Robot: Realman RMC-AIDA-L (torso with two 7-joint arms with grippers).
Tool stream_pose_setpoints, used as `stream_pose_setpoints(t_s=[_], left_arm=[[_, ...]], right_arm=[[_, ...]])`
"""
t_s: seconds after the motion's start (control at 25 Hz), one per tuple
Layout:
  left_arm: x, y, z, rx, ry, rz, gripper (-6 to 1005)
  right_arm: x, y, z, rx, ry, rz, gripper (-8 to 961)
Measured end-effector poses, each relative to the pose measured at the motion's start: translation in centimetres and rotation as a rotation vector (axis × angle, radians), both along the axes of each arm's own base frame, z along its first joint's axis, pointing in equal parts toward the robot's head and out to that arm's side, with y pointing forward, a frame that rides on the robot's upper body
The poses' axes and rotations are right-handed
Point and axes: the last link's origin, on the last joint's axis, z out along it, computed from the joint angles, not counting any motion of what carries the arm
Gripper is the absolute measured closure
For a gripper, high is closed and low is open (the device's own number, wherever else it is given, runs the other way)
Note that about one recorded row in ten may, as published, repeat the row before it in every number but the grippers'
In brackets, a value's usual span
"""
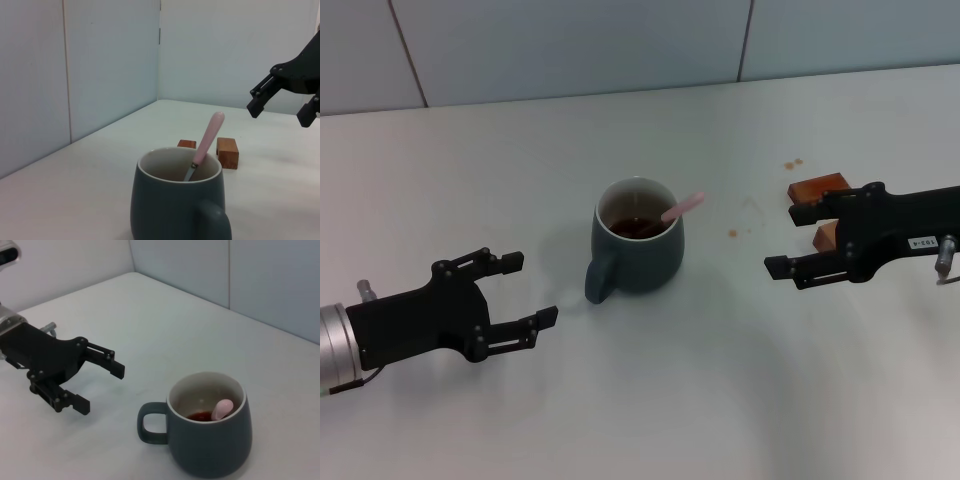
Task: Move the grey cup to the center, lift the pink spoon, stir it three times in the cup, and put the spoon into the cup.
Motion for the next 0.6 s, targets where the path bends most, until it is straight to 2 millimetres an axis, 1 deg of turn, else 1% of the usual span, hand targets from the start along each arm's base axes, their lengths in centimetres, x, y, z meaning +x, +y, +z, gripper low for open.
stream_pose_setpoints(t_s=[0.24, 0.6], left_arm=[[-0.27, -0.24, 0.0, 0.0, -0.001, 0.011, 162], [-0.6, -0.28, 0.28, 0.004, 0.002, 0.028, 162]], right_arm=[[0.04, 0.36, -0.25, 0.009, 0.002, 0.004, 124], [-0.43, 0.89, -0.63, 0.002, 0.01, 0.018, 124]])
